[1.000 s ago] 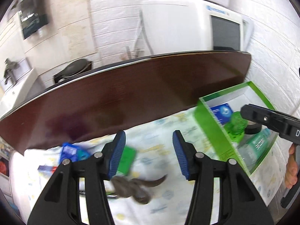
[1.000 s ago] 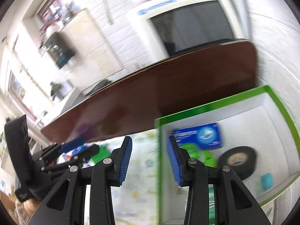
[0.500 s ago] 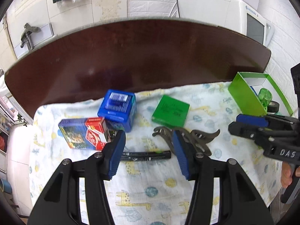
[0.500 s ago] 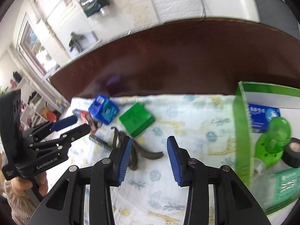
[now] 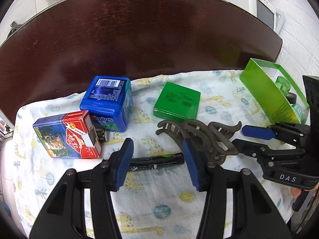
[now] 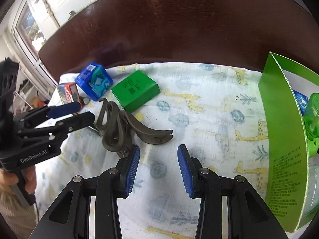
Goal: Organize rigid objects
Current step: 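Close the right tool on the tangled dark grey rubber hooks, then lift the rubber hooks with the right tool and carry them over the box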
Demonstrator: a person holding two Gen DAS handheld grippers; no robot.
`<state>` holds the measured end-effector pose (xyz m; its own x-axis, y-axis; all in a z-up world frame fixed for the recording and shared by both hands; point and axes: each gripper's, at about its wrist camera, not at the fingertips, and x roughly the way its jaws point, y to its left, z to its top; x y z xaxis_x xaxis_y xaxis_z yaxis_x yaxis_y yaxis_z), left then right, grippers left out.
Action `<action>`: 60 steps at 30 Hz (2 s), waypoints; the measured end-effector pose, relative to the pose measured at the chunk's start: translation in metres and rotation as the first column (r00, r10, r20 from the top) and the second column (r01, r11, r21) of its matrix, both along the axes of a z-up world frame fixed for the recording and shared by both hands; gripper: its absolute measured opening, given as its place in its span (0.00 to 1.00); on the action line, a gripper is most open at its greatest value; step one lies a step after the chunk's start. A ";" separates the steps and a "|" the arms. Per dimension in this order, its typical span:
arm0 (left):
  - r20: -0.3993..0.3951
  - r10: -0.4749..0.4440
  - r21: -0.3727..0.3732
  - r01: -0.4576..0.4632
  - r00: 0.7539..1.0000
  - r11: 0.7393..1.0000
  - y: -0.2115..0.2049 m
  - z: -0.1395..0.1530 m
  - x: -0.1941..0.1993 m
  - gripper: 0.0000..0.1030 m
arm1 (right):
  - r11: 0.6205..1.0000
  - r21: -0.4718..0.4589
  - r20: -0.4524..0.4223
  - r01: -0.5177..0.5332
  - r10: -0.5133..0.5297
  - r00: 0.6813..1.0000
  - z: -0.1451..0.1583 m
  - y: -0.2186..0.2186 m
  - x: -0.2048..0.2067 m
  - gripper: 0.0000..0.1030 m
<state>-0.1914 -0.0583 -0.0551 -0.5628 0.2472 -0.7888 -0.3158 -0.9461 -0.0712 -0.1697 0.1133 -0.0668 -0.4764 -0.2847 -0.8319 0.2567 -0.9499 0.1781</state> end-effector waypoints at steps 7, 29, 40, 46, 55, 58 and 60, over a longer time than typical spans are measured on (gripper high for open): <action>0.019 -0.052 -0.040 0.052 0.998 0.998 0.004 -0.009 -0.007 0.48 | 0.999 -0.032 -0.024 0.004 -0.004 1.000 -0.007 0.002 -0.014 0.40; 0.071 -0.275 -0.040 0.278 0.959 0.960 0.043 -0.023 -0.018 0.49 | 0.989 -0.148 -0.016 0.029 -0.032 0.999 -0.005 0.027 -0.045 0.40; 0.030 -0.263 0.006 0.263 0.964 0.965 0.022 -0.014 -0.013 0.69 | 0.993 -0.116 -0.048 -0.014 0.008 0.999 -0.008 0.023 -0.047 0.48; 0.044 -0.244 0.070 0.241 0.969 0.968 0.017 -0.016 -0.025 0.70 | 0.989 -0.139 -0.053 -0.048 0.041 0.998 -0.008 0.021 -0.047 0.48; 0.058 -0.253 0.051 0.250 0.966 0.967 0.027 -0.019 -0.035 0.67 | 0.986 -0.150 -0.071 -0.078 0.068 0.995 -0.007 0.019 -0.054 0.48; 0.058 -0.255 0.055 0.252 0.965 0.966 0.029 -0.019 -0.035 0.63 | 0.985 -0.149 -0.079 -0.091 0.080 0.994 -0.007 0.017 -0.055 0.48; 0.057 -0.251 0.050 0.248 0.966 0.967 0.028 -0.018 -0.035 0.63 | 0.982 -0.163 -0.077 -0.095 0.084 0.994 -0.007 0.016 -0.055 0.48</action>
